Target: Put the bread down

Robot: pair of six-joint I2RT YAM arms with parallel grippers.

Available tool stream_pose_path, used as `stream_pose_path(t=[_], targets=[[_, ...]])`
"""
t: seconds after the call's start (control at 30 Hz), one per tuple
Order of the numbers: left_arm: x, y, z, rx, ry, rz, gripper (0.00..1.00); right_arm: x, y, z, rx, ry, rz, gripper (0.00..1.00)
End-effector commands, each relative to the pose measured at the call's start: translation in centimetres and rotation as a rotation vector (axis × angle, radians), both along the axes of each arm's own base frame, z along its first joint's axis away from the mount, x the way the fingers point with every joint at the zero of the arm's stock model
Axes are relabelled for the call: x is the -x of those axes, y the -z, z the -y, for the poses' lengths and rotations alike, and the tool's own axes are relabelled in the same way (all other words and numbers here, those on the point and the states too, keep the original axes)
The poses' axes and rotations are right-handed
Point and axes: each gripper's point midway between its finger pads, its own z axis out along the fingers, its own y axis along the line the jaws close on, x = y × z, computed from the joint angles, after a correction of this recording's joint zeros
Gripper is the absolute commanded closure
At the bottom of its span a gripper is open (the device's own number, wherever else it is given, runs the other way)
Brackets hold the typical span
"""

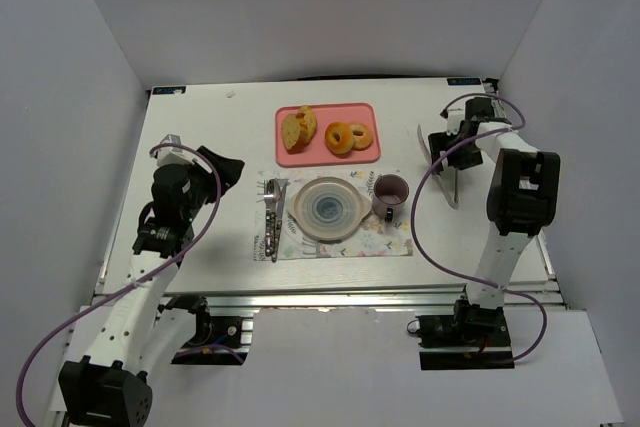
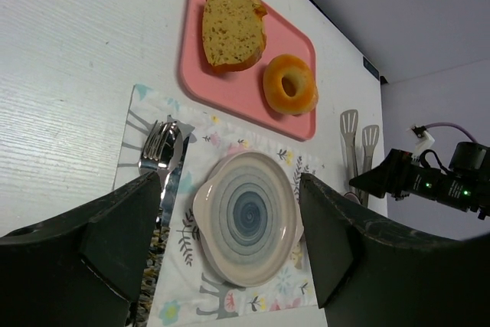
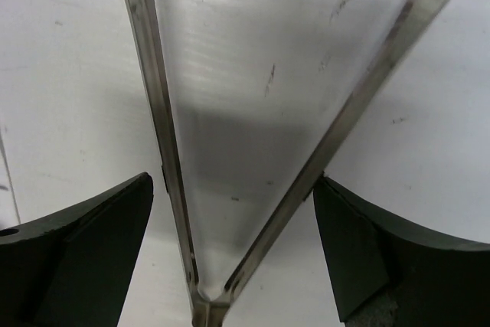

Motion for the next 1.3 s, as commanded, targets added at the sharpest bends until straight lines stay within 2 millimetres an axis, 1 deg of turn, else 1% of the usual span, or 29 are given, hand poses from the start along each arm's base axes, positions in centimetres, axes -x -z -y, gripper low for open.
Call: stream_pose_path(t=[0.0, 0.07, 0.1, 0.2, 0.27, 0.3, 0.33, 0.43, 0.47, 0.5, 0.53, 0.6, 0.63, 0.67, 0.7, 0.73, 0.77, 0.8, 0.83, 0.87, 0.9, 0.93, 0.97, 1.0, 1.03, 1.07, 1.17, 1.2, 1.27], targets=[[-0.1, -0.9, -0.2, -0.003, -0.017, 0.008, 0.18, -1.9, -0.2, -0.6, 0.027, 0.005, 0.038, 0.12], [0.0, -1.1, -0.4, -0.009, -0.023, 0.008, 0.18, -1.7, 0.4, -0.7, 0.04, 0.007, 0.023, 0.16], [0.1, -1.1, -0.5, -0.009, -0.026, 0.008, 0.18, -1.7, 0.3, -0.7, 0.042, 0.01, 0.026, 0.16], [0.2, -1.1, -0.6, -0.008, -0.035, 0.009, 0.18, -1.0, 0.8, -0.4, 0.054, 0.016, -0.001, 0.19], [0.3, -1.0, -0.6, -0.002, -0.038, 0.006, 0.18, -0.6, 1.1, -0.4, 0.055, 0.014, -0.013, 0.23], [0.3, -0.9, -0.6, 0.0, -0.039, 0.006, 0.18, -0.5, 1.2, -0.4, 0.052, 0.013, -0.014, 0.26], [0.4, -1.0, -0.6, 0.005, -0.04, 0.01, 0.18, -0.5, 1.2, -0.5, 0.048, 0.01, -0.014, 0.35], [0.4, -1.0, -0.6, 0.005, -0.04, 0.011, 0.18, -0.7, 0.9, -0.6, 0.041, 0.017, -0.006, 0.51], [0.5, -1.0, -0.7, 0.003, -0.04, 0.006, 0.18, -1.0, 0.5, -0.7, 0.035, 0.016, 0.005, 0.55], [0.5, -1.3, -0.7, 0.0, -0.04, 0.012, 0.18, -1.2, 0.1, -0.7, 0.031, 0.011, 0.016, 0.61], [0.5, -1.4, -0.7, -0.004, -0.039, 0.013, 0.18, -1.7, -1.3, -1.0, 0.021, -0.001, 0.056, 0.72], [0.7, -1.6, -0.7, -0.007, -0.038, 0.012, 0.18, -2.4, -3.4, -1.3, 0.016, -0.037, 0.12, 0.78], [0.8, -1.6, -0.8, -0.007, -0.038, 0.012, 0.18, -2.8, -5.4, -1.9, -0.007, -0.068, 0.17, 0.83], [0.9, -1.6, -0.8, -0.005, -0.038, 0.015, 0.18, -3.1, -6.6, -2.2, -0.018, -0.095, 0.203, 0.87], [0.9, -1.6, -0.8, 0.0, -0.04, 0.019, 0.18, -3.5, -8.6, -2.9, -0.041, -0.14, 0.252, 0.91], [0.9, -1.4, -0.7, 0.007, -0.042, 0.016, 0.18, -3.6, -9.5, -3.3, -0.056, -0.158, 0.271, 0.91], [1.0, -1.4, -0.7, 0.011, -0.041, 0.018, 0.18, -3.5, -10.3, -3.9, -0.078, -0.182, 0.277, 0.89], [1.0, -1.5, -0.7, 0.016, -0.044, 0.025, 0.18, -3.5, -11.2, -4.9, -0.118, -0.215, 0.29, 0.85], [1.1, -1.4, -0.7, 0.022, -0.044, 0.024, 0.18, -3.8, -12.6, -5.4, -0.131, -0.231, 0.314, 0.79], [1.1, -1.4, -0.7, 0.022, -0.046, 0.024, 0.18, -3.6, -13.2, -6.1, -0.148, -0.246, 0.31, 0.76], [1.2, -1.6, -0.7, 0.024, -0.046, 0.028, 0.18, -3.5, -13.9, -7.0, -0.17, -0.267, 0.317, 0.68], [1.2, -1.6, -0.7, 0.024, -0.046, 0.028, 0.18, -3.7, -15.0, -8.6, -0.179, -0.3, 0.339, 0.65], [1.2, -1.6, -0.7, 0.022, -0.046, 0.028, 0.18, -3.6, -15.5, -9.4, -0.188, -0.317, 0.344, 0.62], [1.3, -1.6, -0.8, 0.021, -0.045, 0.026, 0.18, -3.3, -15.9, -10.9, -0.201, -0.347, 0.344, 0.58], [1.4, -1.7, -0.8, 0.017, -0.047, 0.026, 0.18, -3.3, -16.3, -11.6, -0.205, -0.352, 0.351, 0.51], [1.3, -1.7, -1.3, 0.007, -0.073, 0.025, 0.18, -3.2, -17.0, -13.0, -0.212, -0.38, 0.365, 0.49], [1.6, -1.8, -1.5, 0.006, -0.079, 0.027, 0.18, -3.0, -18.2, -15.2, -0.227, -0.424, 0.39, 0.46], [1.7, -1.7, -1.5, 0.005, -0.081, 0.024, 0.18, -2.7, -18.3, -16.3, -0.234, -0.448, 0.387, 0.44], [1.9, -1.7, -1.7, 0.008, -0.088, 0.027, 0.18, -2.5, -18.6, -17.3, -0.241, -0.472, 0.392, 0.44]])
